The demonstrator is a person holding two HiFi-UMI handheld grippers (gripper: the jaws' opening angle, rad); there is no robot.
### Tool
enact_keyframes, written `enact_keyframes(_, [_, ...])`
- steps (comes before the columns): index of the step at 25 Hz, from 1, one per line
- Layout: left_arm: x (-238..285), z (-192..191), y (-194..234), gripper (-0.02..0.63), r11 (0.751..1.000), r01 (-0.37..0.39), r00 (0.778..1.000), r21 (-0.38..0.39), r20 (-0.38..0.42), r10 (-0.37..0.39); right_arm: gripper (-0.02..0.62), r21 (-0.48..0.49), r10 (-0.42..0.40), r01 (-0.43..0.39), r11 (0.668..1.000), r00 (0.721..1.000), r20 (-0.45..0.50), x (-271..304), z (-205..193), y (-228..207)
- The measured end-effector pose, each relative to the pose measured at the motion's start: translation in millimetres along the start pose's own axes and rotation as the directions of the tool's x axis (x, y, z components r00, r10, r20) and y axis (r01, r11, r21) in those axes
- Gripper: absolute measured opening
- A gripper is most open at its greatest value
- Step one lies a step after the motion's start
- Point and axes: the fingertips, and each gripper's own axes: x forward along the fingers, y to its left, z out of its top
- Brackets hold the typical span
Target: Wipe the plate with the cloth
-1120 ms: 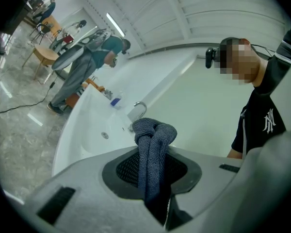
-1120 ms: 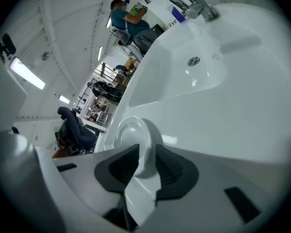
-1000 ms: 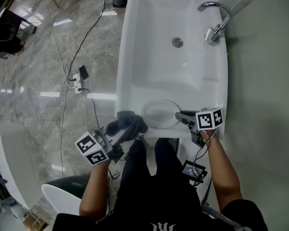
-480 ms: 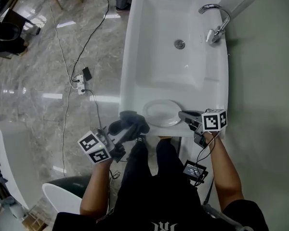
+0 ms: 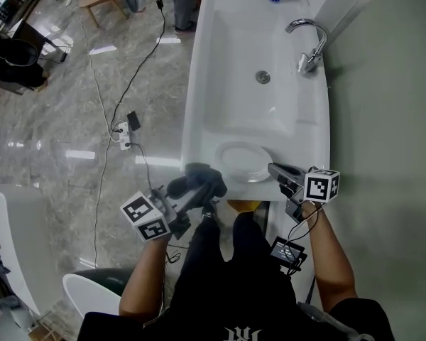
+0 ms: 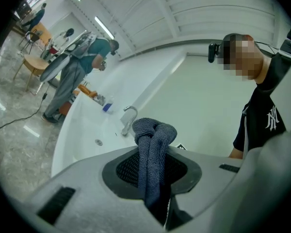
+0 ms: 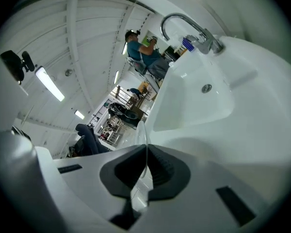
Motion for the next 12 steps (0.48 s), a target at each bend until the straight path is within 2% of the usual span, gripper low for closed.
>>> enact_keyframes(4, [17, 12, -27, 0.064, 0.998, 0.012, 0.999, 0.063, -0.054, -0.008, 0.009, -0.070, 0.020, -0.012, 0.997, 0.992, 0.123, -13, 19, 41])
enact_keyframes(6, [33, 15, -45, 0.064, 0.994, 0.020, 0.995, 0.108, -0.095, -0.010, 0.009, -0.145, 0.020, 0.007, 0.989, 0.983, 0.183, -24, 29, 66])
enact_keyframes(10, [64, 29, -88, 0.064, 0.988, 0.077, 0.991, 0.134, -0.115, -0.062, 0.009, -0.349, 0.028, 0.076, 0.934, 0.959, 0.282, -49, 48, 125])
enact_keyframes(12, [76, 34, -102, 0.064, 0.980, 0.087, 0.989, 0.178, -0.135, -0.063, 0.009, -0.427, 0.049, 0.097, 0.899, 0.946, 0.319, -58, 54, 151])
